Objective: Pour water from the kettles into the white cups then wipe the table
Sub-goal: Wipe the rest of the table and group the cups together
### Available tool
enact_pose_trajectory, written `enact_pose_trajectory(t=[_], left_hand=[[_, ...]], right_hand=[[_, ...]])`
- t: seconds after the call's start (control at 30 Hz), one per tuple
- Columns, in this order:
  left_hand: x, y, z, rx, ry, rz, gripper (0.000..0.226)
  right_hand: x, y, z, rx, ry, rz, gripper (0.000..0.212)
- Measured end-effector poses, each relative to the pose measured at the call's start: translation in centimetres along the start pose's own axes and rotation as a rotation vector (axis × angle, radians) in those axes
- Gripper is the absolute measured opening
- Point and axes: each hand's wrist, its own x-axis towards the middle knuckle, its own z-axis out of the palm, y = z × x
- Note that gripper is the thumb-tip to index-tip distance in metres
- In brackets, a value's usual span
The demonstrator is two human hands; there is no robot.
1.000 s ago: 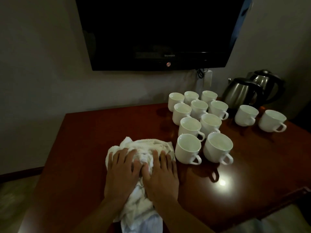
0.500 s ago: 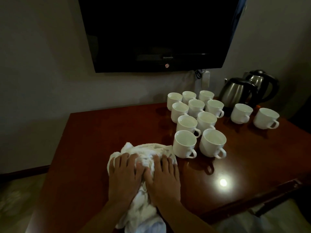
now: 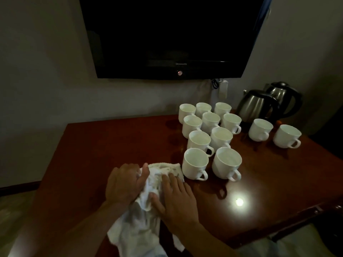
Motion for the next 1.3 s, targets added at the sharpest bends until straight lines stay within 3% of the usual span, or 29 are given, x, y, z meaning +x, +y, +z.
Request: enact_pose_trajectory(t=[0.07,0.23,0.57,0.73,0.93,1.03,1.1,1.23,1.3], left_hand=[[-0.2,0.6,-1.2,-0.07,-0.002,-0.038,0.057],[0.5,1.9,-4.8,-0.155,0.067,0.009,0.059],[2.3,9.3,-14.0,-0.051,0.11,0.113,0.059],[3.6,15.9,-18.3,-0.002,0.103,0.154,0.065],[6.2,25.9,-22.0,0.062,0.092,0.19,0.072],[7.3,30.6,-22.8,0.032,0.075,0.208,0.074],[8.0,34.2,-23.2,0.03,0.062,0.22,0.069],[9.1,41.5,-22.8,0.035,0.127,0.27,0.066],[9.9,44.9,-21.8,0.036,0.138,0.305,0.066]], right_hand=[[-0.3,-0.6,-1.2,0.025,-0.031,-0.047,0.095],[-0.7,-2.6,-2.0,-0.055,0.114,-0.084,0.054],[-4.2,-2.3,-11.9,-0.127,0.362,-0.136,0.046],[-5.7,1.0,-18.7,-0.177,0.422,-0.122,0.05],[-7.2,8.0,-26.3,-0.197,0.413,-0.125,0.074],[-9.3,12.0,-29.8,-0.237,0.27,-0.106,0.109],[-10.2,14.9,-32.1,-0.218,0.207,-0.079,0.121],[-11.5,21.6,-34.8,-0.247,0.191,-0.02,0.092],[-11.4,24.6,-35.5,-0.264,0.222,0.03,0.09]])
